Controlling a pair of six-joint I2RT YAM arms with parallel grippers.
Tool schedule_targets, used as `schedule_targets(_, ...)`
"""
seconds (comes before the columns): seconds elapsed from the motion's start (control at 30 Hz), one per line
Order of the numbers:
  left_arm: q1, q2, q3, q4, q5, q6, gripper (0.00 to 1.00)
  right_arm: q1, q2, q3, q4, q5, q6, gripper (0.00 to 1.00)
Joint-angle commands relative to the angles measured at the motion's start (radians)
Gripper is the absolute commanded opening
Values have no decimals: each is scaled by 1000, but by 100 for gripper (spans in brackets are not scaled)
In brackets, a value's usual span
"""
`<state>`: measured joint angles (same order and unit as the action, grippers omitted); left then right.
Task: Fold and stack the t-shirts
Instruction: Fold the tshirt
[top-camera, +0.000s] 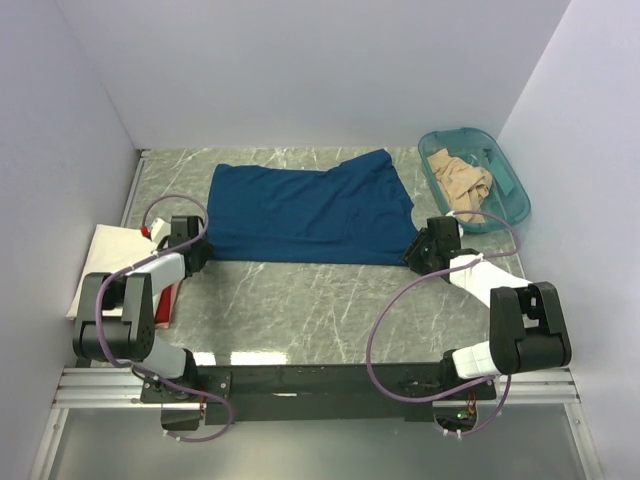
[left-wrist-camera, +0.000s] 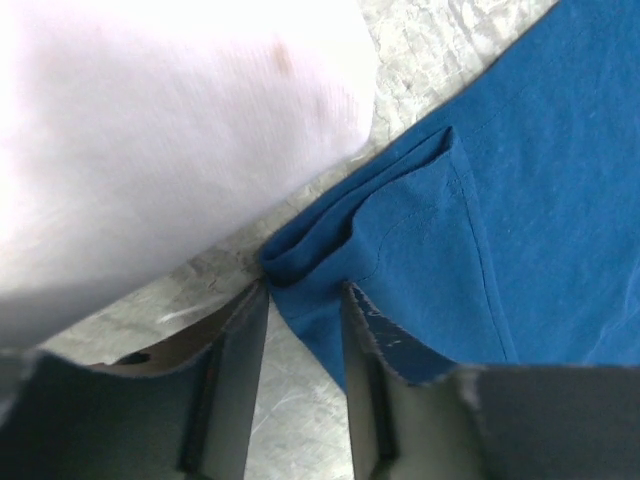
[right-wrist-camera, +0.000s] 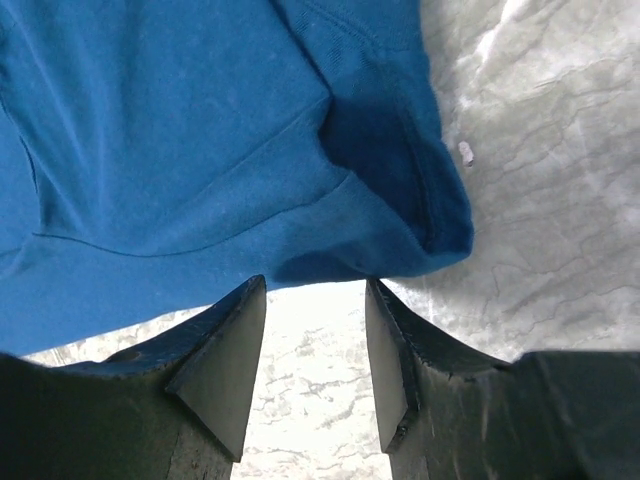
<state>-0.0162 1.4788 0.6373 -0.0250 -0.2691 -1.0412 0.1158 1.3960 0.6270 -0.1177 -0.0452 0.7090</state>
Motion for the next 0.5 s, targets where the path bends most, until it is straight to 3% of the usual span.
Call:
schedule_targets(0.0,1,28,21,-26,-10,3,39,-16,18,-9,33,27,0,52)
schedule_targets(0.3,1,49,56,-61,-22,7,13,-54,61,19,46,36,-8,48)
schedule_targets(0.37,1,51,61,-64,-19,12,4,-56,80,37,43,34,-13,43)
schedule_targets(0.47,1,38,56,-69,-16,17,1,-59,113,65,29,44,-26,33)
